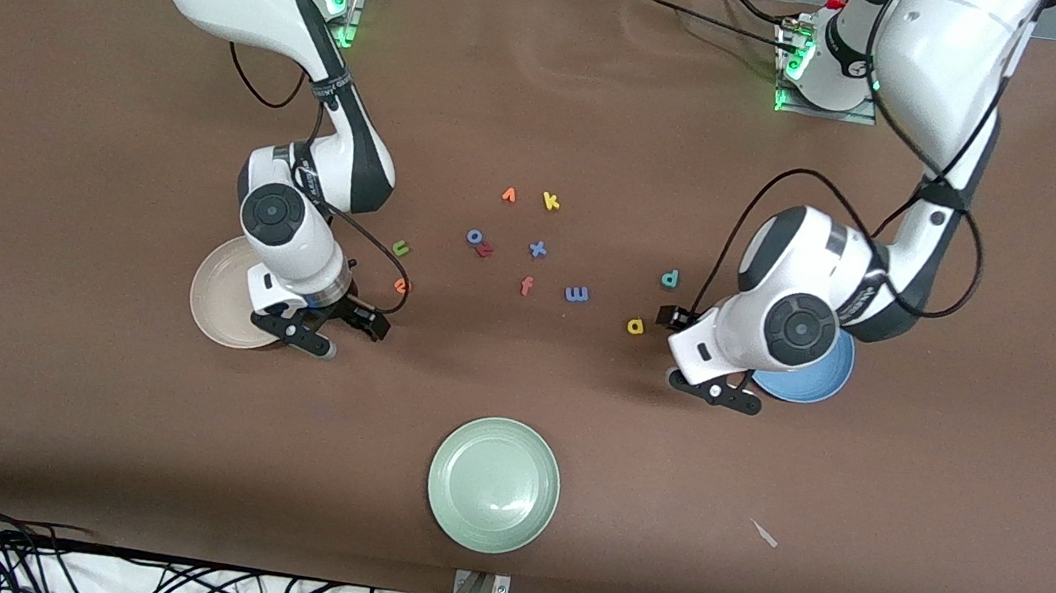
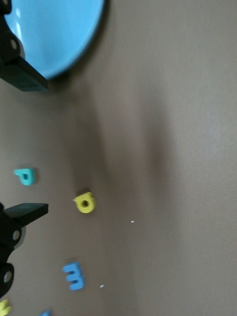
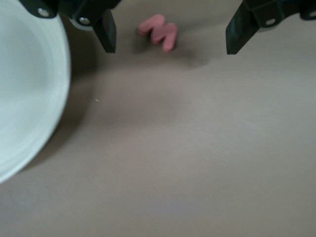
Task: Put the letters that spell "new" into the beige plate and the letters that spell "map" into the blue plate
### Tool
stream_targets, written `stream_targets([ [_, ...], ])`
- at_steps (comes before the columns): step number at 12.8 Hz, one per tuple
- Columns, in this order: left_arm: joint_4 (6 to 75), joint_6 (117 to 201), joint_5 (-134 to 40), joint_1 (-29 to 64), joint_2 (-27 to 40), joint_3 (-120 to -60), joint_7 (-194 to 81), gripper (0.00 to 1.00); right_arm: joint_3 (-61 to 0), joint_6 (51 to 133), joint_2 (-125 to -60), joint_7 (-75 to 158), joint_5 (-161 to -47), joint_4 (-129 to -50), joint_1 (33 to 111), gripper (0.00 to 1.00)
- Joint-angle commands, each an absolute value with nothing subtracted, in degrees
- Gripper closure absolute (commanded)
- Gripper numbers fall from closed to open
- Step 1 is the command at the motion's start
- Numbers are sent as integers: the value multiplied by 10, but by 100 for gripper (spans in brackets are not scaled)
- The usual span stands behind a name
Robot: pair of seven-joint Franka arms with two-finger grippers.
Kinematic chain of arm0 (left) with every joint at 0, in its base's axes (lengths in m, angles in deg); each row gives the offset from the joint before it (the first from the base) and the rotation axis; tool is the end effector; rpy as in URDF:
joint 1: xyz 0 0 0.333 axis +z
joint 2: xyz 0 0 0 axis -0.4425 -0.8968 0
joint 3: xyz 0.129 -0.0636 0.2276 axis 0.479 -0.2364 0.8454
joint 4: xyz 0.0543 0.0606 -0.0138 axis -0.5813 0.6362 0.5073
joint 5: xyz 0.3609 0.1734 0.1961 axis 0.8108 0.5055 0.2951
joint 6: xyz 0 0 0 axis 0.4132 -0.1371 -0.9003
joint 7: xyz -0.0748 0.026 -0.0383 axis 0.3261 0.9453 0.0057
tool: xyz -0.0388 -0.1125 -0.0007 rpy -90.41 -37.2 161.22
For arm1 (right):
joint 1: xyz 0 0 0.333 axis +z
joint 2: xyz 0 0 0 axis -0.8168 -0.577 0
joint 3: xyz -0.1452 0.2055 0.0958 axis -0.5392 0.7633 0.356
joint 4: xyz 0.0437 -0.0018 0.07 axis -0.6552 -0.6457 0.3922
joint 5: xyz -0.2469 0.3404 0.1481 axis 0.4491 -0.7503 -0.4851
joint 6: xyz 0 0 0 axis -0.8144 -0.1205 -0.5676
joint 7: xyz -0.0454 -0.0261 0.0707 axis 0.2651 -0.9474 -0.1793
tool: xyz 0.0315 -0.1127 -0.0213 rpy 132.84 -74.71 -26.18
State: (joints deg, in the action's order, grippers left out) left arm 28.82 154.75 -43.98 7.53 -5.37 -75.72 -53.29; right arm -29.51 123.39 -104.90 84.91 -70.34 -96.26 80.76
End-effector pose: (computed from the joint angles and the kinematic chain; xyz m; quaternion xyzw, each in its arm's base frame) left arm 0.6405 -0.2724 0.1766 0.9885 -0.0838 -0.1214 0.0320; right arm 0.6189 0.2400 0.1062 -0.9855 0.1615 -0.0489 0.0199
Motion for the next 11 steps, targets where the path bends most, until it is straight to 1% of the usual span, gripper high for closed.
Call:
stream_targets([
  [1, 303, 1611, -440, 42, -80, -752, -471, 0, -283, 1261, -1024, 856, -712, -1007, 798, 3],
  [4, 321, 1663, -440, 18, -97, -752, -400, 2, -278, 1280, -1035, 871, -712, -1007, 798, 4],
  [6, 348, 1669, -440, 16, -92, -752, -385, 10, -277, 1292, -1044, 874, -712, -1006, 798, 4],
  [7, 352, 1674, -440, 15, -95, -752, -385, 12, -277, 1299, -1048, 874, -712, -1006, 798, 4],
  [9, 366, 1710, -440, 7, -98, -753, -386, 16, -277, 1303, -1053, 874, -712, -1006, 798, 6],
  [10, 366, 1710, -440, 8, -98, -753, -390, 24, -277, 1307, -1054, 874, -712, -1007, 798, 9],
  [11, 366, 1710, -440, 9, -98, -752, -392, 37, -277, 1310, -1060, 874, -712, -1006, 798, 12],
])
